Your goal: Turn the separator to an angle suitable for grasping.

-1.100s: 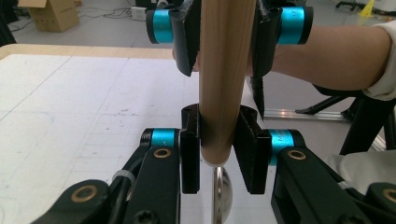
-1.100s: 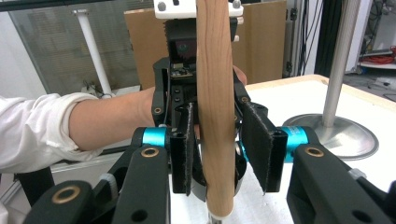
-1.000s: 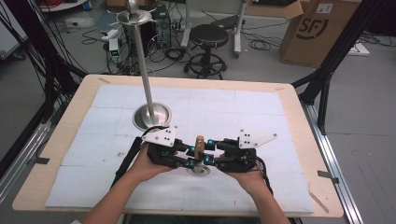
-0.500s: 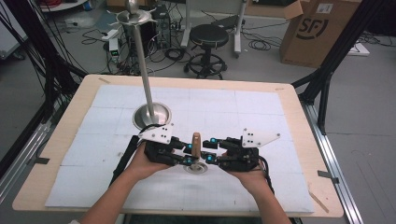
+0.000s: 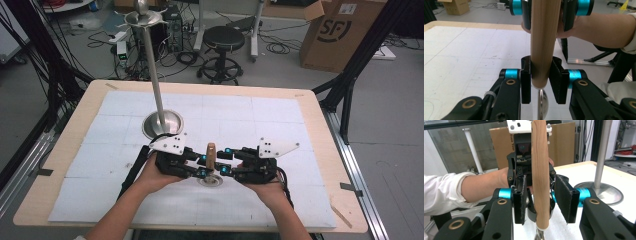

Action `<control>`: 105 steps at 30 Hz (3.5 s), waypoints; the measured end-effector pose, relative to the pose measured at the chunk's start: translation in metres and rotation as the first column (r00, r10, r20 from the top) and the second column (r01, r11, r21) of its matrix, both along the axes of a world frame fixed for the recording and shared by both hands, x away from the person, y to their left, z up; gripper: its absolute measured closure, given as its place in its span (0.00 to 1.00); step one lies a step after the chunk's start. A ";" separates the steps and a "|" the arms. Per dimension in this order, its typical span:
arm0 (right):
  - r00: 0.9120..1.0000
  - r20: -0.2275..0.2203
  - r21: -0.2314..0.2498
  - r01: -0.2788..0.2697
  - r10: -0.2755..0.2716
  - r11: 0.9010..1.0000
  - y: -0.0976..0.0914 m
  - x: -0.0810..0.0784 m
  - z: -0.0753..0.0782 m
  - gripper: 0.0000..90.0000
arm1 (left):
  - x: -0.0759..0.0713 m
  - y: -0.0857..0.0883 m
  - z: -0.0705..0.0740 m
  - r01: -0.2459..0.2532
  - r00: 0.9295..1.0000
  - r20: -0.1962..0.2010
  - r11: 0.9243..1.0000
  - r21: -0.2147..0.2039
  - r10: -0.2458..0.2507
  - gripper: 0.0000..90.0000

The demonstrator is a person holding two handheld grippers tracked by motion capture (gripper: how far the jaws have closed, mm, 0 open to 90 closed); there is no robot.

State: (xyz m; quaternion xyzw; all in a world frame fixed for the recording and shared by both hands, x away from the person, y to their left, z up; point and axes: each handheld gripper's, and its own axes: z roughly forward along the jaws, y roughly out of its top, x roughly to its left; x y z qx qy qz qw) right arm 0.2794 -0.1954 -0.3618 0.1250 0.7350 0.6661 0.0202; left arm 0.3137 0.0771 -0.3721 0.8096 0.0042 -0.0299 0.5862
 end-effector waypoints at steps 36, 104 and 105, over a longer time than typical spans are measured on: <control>1.000 0.010 0.013 0.021 -0.022 1.000 -0.009 0.000 0.003 0.69 | 0.005 0.020 0.009 -0.040 0.999 -0.006 0.998 -0.039 0.040 0.81; 1.000 0.015 -0.003 0.017 -0.017 1.000 0.008 -0.002 0.002 0.81 | 0.003 0.007 0.006 -0.016 0.998 -0.065 1.000 -0.008 0.016 0.59; 1.000 0.014 -0.003 0.022 -0.022 1.000 0.007 -0.002 0.002 0.81 | 0.004 0.009 0.006 -0.029 0.997 -0.071 1.000 -0.011 0.028 0.58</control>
